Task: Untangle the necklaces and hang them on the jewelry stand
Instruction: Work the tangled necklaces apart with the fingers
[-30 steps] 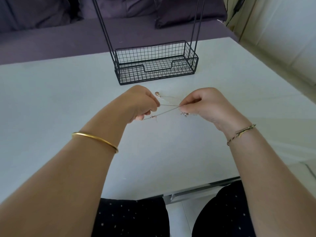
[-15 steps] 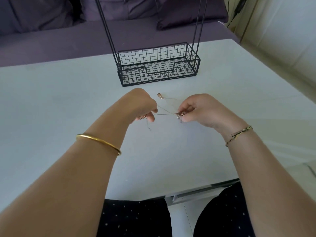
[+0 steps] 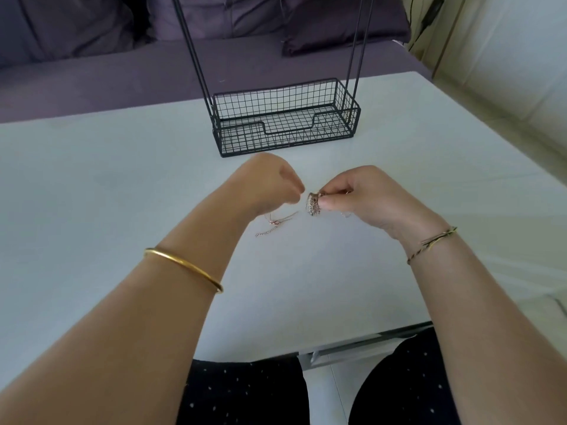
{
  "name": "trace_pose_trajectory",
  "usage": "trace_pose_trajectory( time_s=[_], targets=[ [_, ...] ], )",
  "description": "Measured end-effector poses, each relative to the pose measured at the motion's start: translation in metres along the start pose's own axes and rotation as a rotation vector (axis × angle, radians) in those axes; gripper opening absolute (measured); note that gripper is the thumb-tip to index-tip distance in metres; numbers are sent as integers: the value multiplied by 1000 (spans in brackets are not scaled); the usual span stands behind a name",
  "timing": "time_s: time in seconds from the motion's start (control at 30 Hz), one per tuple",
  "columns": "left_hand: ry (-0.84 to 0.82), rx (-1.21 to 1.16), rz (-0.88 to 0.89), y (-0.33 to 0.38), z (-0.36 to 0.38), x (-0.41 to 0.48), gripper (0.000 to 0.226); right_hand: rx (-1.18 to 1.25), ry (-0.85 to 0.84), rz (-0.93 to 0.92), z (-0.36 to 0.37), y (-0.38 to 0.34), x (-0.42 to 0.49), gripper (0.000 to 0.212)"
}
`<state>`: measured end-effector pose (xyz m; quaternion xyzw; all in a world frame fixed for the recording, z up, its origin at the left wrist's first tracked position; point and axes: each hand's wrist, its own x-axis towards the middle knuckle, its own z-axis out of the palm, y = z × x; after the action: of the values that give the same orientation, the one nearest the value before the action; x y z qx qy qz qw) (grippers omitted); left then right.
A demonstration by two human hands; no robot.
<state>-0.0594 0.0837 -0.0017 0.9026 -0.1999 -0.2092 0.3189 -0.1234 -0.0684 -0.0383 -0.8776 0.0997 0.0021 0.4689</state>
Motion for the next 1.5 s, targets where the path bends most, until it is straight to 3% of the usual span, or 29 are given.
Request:
trace_pose_trajectory(
  time_s=[0.23, 0.4, 0.6, 0.83, 0.93, 1.1, 1.27, 1.5],
  targets=[
    [40, 5, 109, 5, 7, 0, 5, -38, 2, -75, 1, -3, 0, 20],
    [55, 8, 102, 2, 7, 3, 5, -42, 35, -97, 0, 0, 2, 10],
    [71, -170, -12, 2, 6, 7, 15, 17, 218, -115, 0, -2, 2, 14],
    [20, -355, -109, 6, 2, 9, 16, 131, 189, -42, 0, -9, -4, 7],
    [-21, -461, -141, 8, 1, 8, 14, 146, 186, -54, 1, -10, -4, 14],
    [-20, -467, -158, 10, 1, 7, 13, 66, 239, -110, 3, -11, -3, 8],
    [24, -490, -185, 11, 2, 10, 22, 108, 213, -88, -1, -10, -4, 21],
    [-23, -396, -147, 7, 3, 9, 15, 265, 293, 14, -5, -10, -5, 15]
  ],
)
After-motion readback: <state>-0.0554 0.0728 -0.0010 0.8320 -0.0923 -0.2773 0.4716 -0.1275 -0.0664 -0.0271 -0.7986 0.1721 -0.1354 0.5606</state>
